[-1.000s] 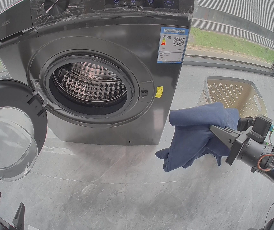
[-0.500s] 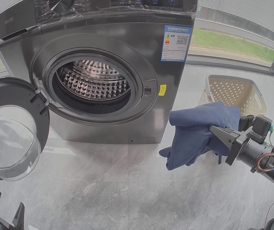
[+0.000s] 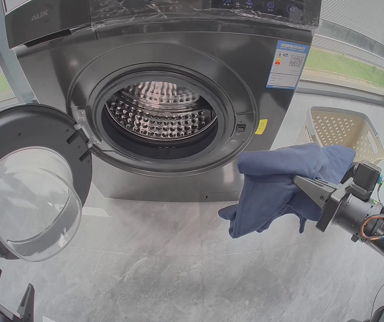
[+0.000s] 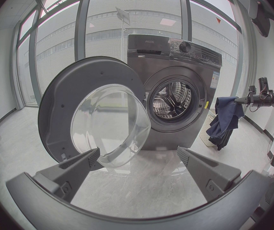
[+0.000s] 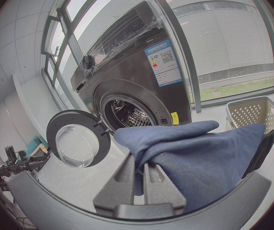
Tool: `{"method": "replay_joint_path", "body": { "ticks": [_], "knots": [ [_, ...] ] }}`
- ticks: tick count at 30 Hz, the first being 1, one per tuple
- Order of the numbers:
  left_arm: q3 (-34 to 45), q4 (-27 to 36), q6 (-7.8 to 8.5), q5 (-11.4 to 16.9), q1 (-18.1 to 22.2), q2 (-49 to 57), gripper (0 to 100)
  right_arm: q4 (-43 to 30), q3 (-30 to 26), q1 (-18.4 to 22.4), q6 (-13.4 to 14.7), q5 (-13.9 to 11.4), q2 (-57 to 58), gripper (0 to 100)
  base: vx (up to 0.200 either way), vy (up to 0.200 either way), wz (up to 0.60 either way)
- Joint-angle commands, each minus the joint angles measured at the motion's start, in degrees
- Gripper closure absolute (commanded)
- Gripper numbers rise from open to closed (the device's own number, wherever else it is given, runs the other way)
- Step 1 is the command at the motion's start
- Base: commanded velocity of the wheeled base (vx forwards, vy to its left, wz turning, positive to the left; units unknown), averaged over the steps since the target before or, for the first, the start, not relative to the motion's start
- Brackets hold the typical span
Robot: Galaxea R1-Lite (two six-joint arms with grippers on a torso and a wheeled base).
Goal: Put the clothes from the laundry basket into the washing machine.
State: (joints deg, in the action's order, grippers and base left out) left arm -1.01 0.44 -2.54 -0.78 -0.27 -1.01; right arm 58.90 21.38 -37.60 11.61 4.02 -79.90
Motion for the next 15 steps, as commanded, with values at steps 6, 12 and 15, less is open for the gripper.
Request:
{"method": "replay_joint_path", "body": {
  "ticks": [6, 12, 15],
  "knots": [
    [0.84, 0.00, -0.01, -0.01, 0.00, 0.84, 0, 0.07, -0.02, -0.02, 0.00, 0.02, -0.08, 100, 0.000, 0.000, 0.00],
    [0.84, 0.00, -0.01, -0.01, 0.00, 0.84, 0, 0.07, -0.02, -0.02, 0.00, 0.02, -0.08, 100, 0.000, 0.000, 0.00],
    [0.84, 0.00, -0.01, -0.01, 0.00, 0.84, 0, -0.02, -0.02, -0.02, 0.00, 0.02, -0.17, 100, 0.000, 0.000, 0.00]
  ]
}}
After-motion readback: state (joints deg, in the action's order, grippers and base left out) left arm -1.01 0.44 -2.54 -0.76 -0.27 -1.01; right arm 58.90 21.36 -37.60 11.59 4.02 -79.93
